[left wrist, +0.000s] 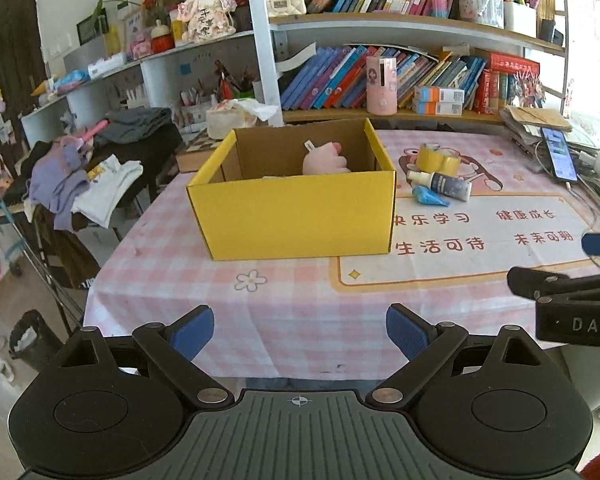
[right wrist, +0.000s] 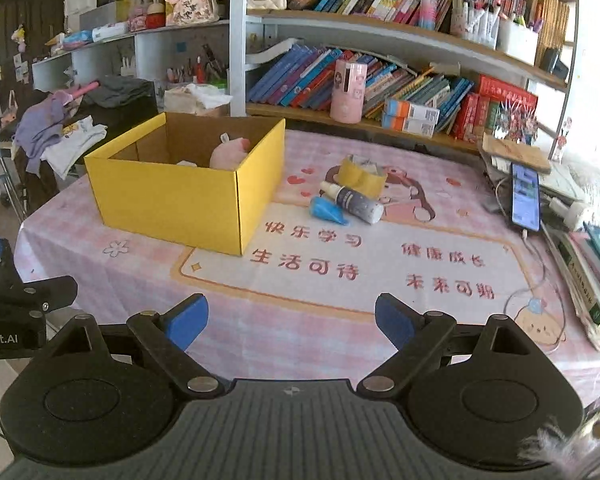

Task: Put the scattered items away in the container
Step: 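Lift both open tools out of the box and back away, then move both tools toward the spray bottle and blue packet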

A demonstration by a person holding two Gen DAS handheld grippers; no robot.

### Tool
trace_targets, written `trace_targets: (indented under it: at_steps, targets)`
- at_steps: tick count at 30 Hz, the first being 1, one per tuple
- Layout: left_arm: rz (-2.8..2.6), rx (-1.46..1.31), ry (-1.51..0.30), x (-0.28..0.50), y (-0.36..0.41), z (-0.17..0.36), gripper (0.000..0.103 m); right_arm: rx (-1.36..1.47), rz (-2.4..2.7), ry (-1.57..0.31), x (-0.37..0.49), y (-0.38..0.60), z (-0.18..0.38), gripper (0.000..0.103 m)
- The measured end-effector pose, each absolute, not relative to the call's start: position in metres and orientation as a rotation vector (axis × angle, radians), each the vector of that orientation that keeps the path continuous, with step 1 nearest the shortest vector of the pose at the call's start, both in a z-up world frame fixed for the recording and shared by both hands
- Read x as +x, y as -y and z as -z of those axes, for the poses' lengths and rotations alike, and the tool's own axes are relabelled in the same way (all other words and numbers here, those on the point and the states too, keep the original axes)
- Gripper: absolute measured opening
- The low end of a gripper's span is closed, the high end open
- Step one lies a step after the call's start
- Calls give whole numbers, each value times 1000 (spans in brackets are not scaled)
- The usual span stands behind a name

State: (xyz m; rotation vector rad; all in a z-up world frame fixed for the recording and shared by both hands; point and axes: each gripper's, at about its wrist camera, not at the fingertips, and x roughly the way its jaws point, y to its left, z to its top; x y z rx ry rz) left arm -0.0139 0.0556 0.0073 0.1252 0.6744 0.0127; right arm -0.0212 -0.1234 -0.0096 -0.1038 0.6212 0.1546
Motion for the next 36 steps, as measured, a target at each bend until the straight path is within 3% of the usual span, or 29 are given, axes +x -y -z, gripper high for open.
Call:
trace_targets:
  at_steps: [36]
  targets:
    - [167,153,-768,34,16,18,100,-79,-47,-720,5,184,31,100]
